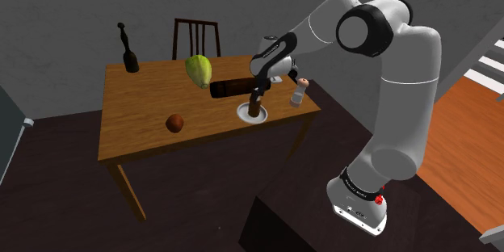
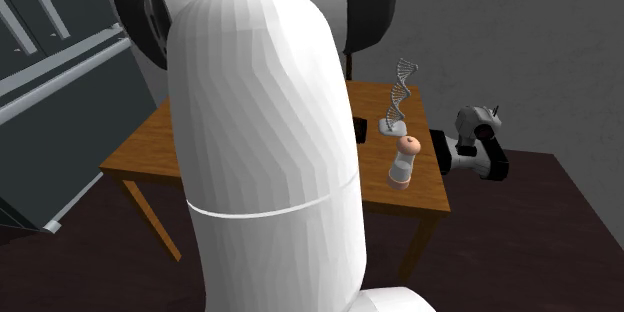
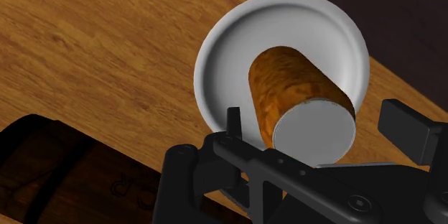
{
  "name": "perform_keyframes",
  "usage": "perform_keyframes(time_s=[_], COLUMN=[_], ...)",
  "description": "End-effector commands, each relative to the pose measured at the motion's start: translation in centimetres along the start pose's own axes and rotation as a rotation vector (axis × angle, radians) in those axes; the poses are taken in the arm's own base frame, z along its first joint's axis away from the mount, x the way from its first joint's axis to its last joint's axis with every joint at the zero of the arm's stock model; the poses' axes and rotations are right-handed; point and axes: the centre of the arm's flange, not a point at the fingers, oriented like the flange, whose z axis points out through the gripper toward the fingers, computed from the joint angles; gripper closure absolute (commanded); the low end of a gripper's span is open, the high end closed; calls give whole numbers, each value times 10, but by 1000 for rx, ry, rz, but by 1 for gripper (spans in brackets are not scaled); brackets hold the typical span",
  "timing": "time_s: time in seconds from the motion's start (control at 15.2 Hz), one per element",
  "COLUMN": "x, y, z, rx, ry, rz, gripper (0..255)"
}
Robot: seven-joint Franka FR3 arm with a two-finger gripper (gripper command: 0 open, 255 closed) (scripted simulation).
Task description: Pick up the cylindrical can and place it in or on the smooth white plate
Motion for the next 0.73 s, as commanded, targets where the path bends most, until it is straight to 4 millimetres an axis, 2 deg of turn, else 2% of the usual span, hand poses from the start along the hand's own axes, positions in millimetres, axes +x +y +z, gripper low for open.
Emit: perform_keyframes(time_s=[0.0,0.13,0.66], x=[0,0,0], y=[0,0,0], z=[-20,-43,-43], rx=[0,0,0], ry=[0,0,0], rz=[0,0,0], gripper=[0,0,0])
